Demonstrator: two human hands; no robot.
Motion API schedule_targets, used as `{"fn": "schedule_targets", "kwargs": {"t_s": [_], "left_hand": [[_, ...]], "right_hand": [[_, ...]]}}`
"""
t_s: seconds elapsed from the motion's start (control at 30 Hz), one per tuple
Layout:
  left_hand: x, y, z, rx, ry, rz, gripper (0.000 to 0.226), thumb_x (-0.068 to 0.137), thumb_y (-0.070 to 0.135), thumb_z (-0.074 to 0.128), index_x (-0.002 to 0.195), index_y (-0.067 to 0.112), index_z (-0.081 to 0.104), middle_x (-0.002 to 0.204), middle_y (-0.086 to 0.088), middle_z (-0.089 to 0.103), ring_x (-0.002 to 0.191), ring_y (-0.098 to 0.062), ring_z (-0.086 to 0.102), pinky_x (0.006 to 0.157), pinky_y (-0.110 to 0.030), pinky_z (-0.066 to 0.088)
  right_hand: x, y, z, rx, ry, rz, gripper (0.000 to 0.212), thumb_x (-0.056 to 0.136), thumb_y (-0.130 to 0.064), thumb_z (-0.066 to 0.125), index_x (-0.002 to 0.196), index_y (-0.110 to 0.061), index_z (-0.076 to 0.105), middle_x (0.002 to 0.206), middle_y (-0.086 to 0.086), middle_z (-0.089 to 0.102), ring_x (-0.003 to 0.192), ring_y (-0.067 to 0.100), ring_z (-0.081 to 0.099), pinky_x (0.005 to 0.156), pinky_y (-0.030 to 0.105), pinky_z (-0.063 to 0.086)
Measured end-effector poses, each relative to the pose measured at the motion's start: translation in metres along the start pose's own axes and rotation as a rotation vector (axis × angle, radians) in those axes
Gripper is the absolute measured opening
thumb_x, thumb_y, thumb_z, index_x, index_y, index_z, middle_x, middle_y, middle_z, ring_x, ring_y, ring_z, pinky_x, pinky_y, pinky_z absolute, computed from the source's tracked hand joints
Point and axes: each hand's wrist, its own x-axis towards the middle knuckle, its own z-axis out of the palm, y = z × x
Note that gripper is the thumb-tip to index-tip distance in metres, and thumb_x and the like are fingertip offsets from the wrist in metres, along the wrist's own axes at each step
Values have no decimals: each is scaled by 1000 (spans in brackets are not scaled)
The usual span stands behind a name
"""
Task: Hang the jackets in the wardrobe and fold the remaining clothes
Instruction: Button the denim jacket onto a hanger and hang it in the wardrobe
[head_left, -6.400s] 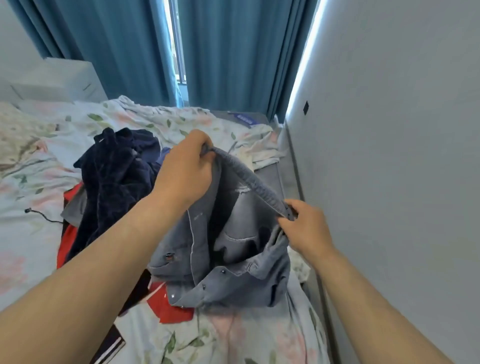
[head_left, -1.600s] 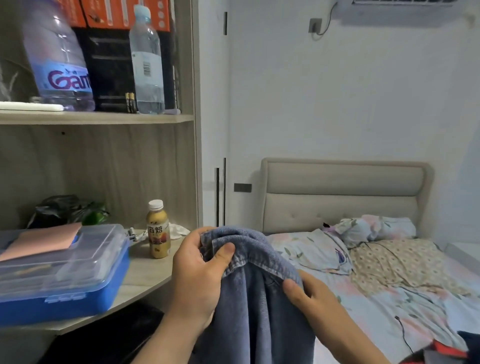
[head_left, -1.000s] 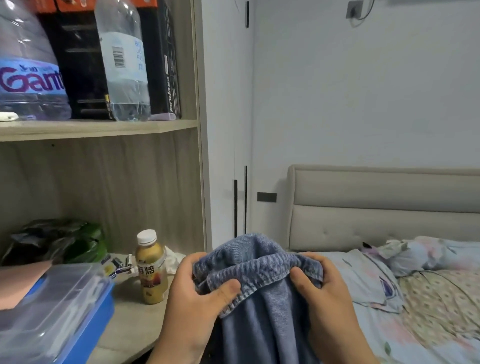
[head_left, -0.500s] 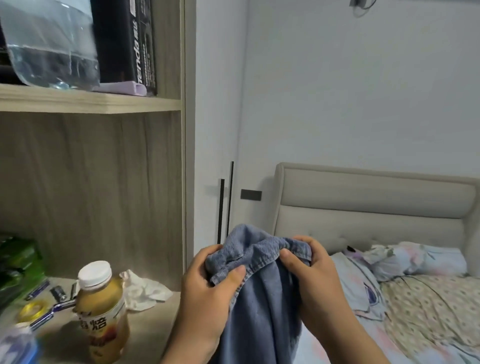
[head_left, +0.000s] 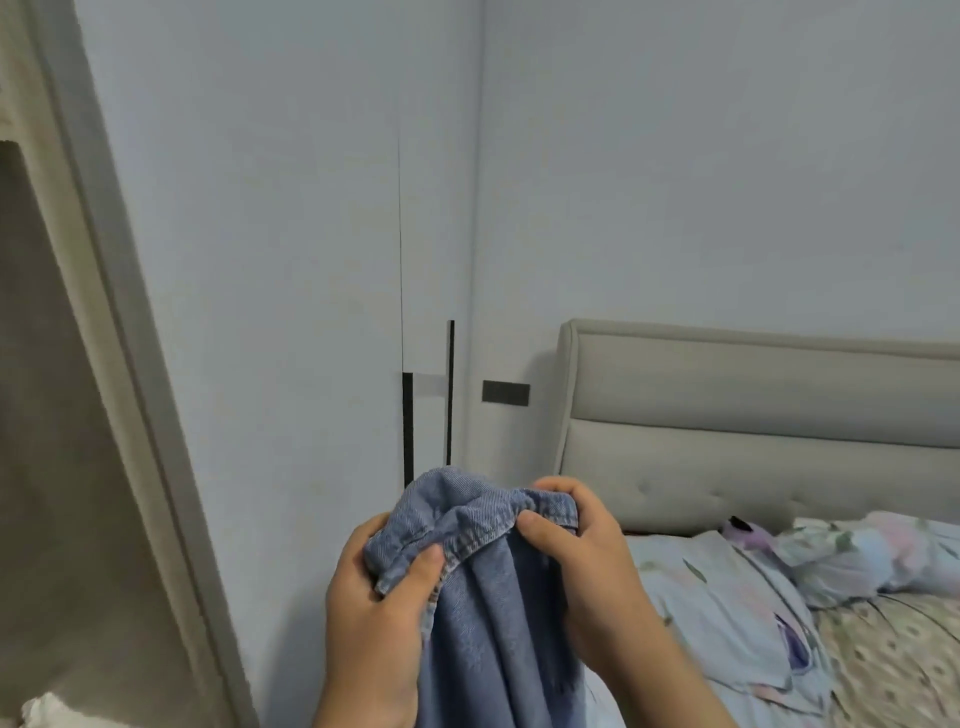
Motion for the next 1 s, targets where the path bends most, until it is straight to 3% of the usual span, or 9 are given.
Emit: {"fn": "schedule_targets", "kwargs": {"t_s": [0.1, 0.27, 0.37, 0.43, 0.5, 0.63, 0.73, 0.83, 1.0], "left_hand": [[36, -21, 15, 89, 75, -23, 34, 80, -6, 73, 87, 28, 69, 79, 13, 75, 73, 3, 69, 61, -14, 51], [83, -53, 34, 153, 155, -39, 32, 80, -6, 73, 101, 18, 69, 86, 1, 76, 81, -13, 72, 74, -30, 49], [101, -72, 41, 226, 192, -24, 33, 78, -9, 73, 101, 13, 70, 84, -4, 76, 79, -16, 71, 70, -27, 50], [109, -82, 44, 285, 238, 2, 34, 75, -12, 75, 100, 10, 70, 80, -5, 75, 73, -10, 70, 64, -16, 52], [116, -91, 47, 334, 282, 31, 33, 72, -14, 76, 94, 10, 69, 74, -4, 74, 64, 0, 66, 57, -5, 47], [133, -108, 51, 352, 375, 42, 33, 73, -9, 78, 92, 15, 67, 76, 1, 73, 67, 2, 65, 59, -4, 46], [147, -116, 54, 320, 401, 64, 25, 76, 7, 82, 95, 15, 67, 83, -3, 73, 75, -10, 69, 66, -16, 53], [155, -119, 57, 323, 427, 81, 31, 66, 24, 73, 94, 12, 68, 80, -4, 73, 76, -20, 68, 71, -31, 54], [163, -124, 54, 344, 445, 90, 17, 80, 0, 76, 89, 13, 69, 79, -3, 72, 75, -20, 68, 67, -25, 54]], "right_hand": [[56, 28, -11, 22, -117, 96, 36, 55, -37, 77, 90, -28, 69, 87, 4, 72, 81, 19, 66, 77, 38, 52], [137, 64, -16, 48, -232, 210, 33, 67, -47, 70, 90, -25, 75, 87, -3, 70, 84, 12, 64, 78, 28, 46], [181, 85, -12, -82, -277, 201, 13, 88, -27, 65, 92, -30, 77, 97, -11, 74, 93, 4, 66, 80, 18, 46], [210, 97, -4, -163, -319, 195, 24, 89, -10, 65, 93, -30, 76, 99, -15, 74, 95, 2, 67, 77, 12, 47], [239, 107, 11, -205, -353, 174, 28, 89, -4, 64, 96, -30, 73, 101, -15, 74, 97, 1, 66, 81, 15, 48], [279, 124, 52, -228, -434, 137, 27, 94, -12, 60, 115, -28, 64, 116, -11, 67, 105, 1, 63, 99, 25, 49], [291, 137, 73, -267, -449, 110, 36, 98, -18, 55, 133, -25, 55, 124, -11, 60, 104, -10, 55, 86, 7, 42], [300, 145, 85, -296, -448, 87, 36, 100, -19, 54, 136, -17, 56, 126, -9, 59, 108, -5, 55, 86, 3, 37], [307, 146, 97, -311, -432, 70, 17, 98, -16, 57, 114, -15, 64, 98, -8, 62, 84, -2, 55, 68, -3, 39]]}}
